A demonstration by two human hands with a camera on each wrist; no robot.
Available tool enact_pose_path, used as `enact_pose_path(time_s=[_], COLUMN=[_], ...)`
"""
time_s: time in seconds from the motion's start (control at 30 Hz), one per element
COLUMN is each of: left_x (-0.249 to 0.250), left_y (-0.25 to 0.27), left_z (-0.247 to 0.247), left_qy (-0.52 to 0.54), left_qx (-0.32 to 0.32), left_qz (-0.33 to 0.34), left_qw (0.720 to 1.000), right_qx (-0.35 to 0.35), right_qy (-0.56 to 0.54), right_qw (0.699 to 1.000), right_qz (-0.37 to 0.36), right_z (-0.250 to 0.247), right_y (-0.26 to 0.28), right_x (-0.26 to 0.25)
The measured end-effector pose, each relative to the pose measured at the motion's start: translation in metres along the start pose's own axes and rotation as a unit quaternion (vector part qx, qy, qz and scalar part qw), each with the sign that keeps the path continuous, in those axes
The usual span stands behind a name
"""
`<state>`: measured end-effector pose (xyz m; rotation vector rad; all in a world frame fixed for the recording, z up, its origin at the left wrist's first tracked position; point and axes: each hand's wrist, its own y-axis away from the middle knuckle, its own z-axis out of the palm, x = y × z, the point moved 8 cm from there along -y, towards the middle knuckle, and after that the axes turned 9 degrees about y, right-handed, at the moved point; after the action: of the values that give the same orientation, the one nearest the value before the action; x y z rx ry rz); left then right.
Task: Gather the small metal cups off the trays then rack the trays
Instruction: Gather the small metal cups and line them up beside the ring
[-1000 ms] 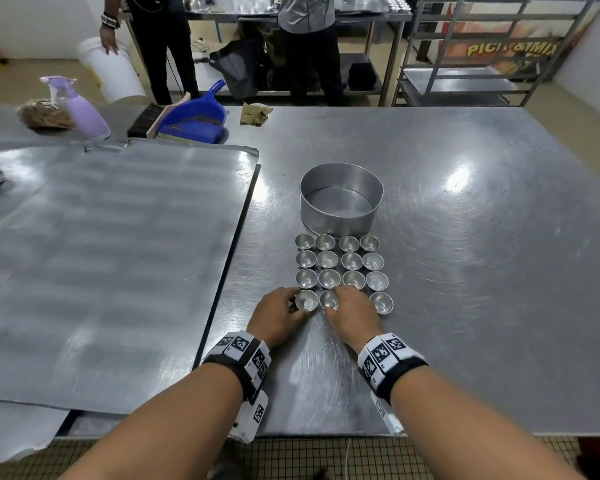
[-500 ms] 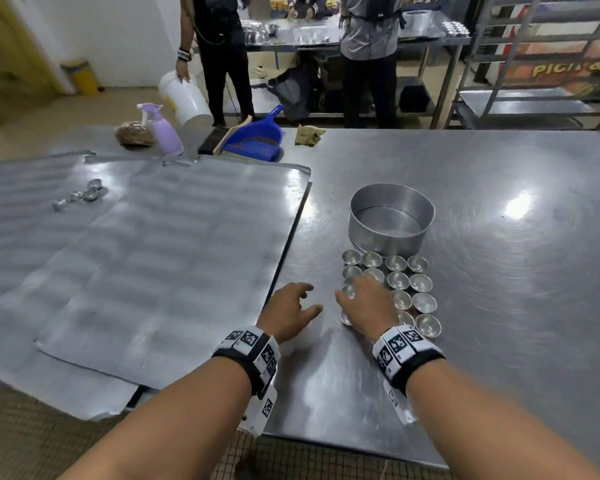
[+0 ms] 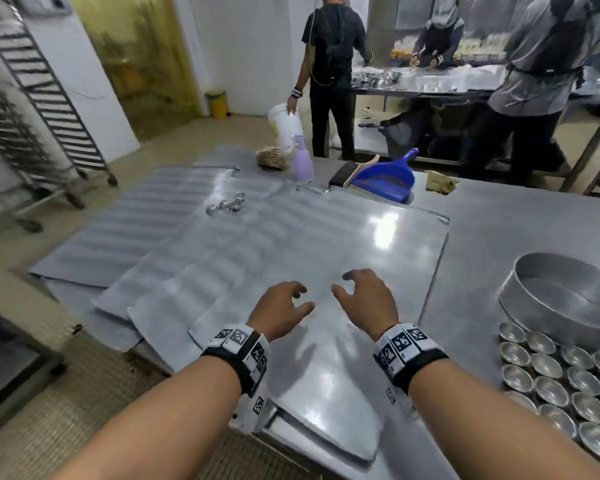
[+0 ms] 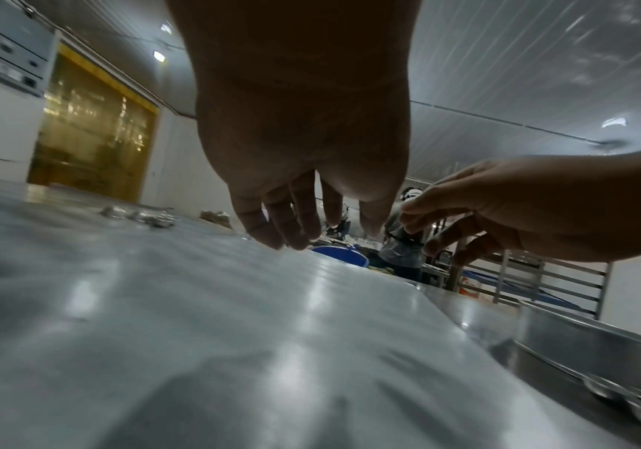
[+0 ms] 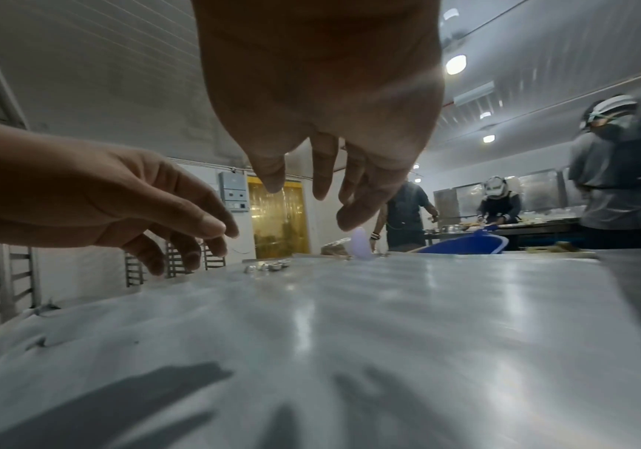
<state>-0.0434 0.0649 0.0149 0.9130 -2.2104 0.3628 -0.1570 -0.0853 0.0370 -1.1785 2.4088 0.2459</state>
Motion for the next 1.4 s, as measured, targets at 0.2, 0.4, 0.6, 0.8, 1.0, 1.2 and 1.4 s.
enact_pose_path(time_s=[0.2,0.4,0.6,0.8,1.0,1.2,1.4], left_x=[-0.116,-0.202,-0.249,-0.277,-0.307,-0.329,-0.348], left_y=[-0.028,-0.063,-0.127,-0.203,-0.306,-0.375,-0.409], left_z=[-0.118,-0.209,-0.254,-0.271,-0.270,-0.255,-0.230], left_qy=[0.006,-0.007,-0.016,-0.037,-0.066,-0.079,-0.120], left_qx=[0.027,0.032,0.026,0.015,-0.003,-0.018,-0.041], left_qz=[-0.036,-0.071,-0.075,-0.076,-0.071,-0.059,-0.057], left_qw=[0.999,0.997,0.997,0.996,0.995,0.995,0.990], right_qx=[-0.030,-0.040,-0.041,-0.042,-0.077,-0.124,-0.159], right_qy=[0.011,0.008,0.031,0.049,0.059,0.076,0.123], right_qw=[0.999,0.999,0.998,0.998,0.995,0.987,0.976], right_qz=[-0.020,-0.029,-0.023,-0.021,-0.035,-0.063,-0.078], right_z=[0.072,0.112,0.136,0.159,0.204,0.248,0.281], right_y=[-0.058,-0.120,-0.200,-0.291,-0.394,-0.447,-0.472], right_x=[-0.132,-0.219,-0.248,-0.256,-0.266,-0.269,-0.259])
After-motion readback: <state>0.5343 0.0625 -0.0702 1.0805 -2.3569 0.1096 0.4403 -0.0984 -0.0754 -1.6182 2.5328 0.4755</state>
